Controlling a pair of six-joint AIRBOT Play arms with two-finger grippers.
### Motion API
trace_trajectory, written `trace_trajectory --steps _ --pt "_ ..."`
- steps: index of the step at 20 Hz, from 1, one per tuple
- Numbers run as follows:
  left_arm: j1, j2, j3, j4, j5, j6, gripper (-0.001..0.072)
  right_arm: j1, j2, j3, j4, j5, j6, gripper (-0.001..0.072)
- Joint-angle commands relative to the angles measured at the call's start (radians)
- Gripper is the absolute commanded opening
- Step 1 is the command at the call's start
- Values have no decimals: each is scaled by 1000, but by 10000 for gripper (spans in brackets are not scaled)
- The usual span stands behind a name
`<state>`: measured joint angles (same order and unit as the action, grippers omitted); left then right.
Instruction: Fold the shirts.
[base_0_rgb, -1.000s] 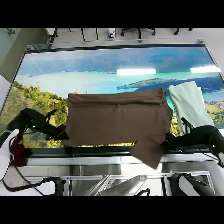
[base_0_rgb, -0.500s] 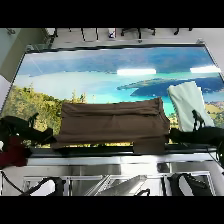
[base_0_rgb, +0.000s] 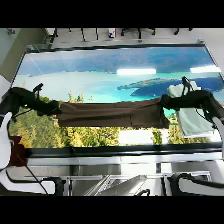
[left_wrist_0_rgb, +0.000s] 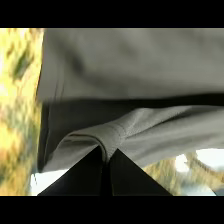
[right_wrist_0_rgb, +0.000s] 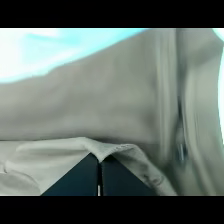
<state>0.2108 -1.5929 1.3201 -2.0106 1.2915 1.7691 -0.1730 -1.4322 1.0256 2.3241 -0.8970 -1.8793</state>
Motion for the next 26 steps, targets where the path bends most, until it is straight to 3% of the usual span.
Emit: trace_trajectory --steps 1,5,6,7,8,9,11,12,16,23,26 --pt "-45 -151 151 -8 -10 -9 11 30 -179 150 7 24 -6 23" --pt "-51 -268 260 -8 76 -30 11 23 -214 183 -37 14 -7 32" --pt "-51 -276 278 -8 93 -32 11 14 -212 199 -59 -6 -10 109" --pt "-52 -280 295 -10 99 -32 12 2 -212 222 -80 -43 -10 327" --pt "-60 -279 310 -9 95 -32 13 -13 -212 246 -105 -85 -10 477" --pt "-66 -280 328 -8 92 -31 91 -29 -213 274 -139 -132 -11 582" --pt "-87 -279 361 -8 84 -31 677 -59 -213 315 -203 -233 -45 683" --pt "-97 -280 377 -8 81 -34 708 -71 -213 321 -223 -280 -59 704" --pt "-93 -279 473 -6 125 -63 708 -93 -263 320 -272 -382 -66 704" --pt "-24 -279 733 -6 394 -186 708 -148 -405 321 6 -421 -217 703" --pt "-17 -214 688 -6 350 -195 708 -151 -441 321 7 -417 -227 698"
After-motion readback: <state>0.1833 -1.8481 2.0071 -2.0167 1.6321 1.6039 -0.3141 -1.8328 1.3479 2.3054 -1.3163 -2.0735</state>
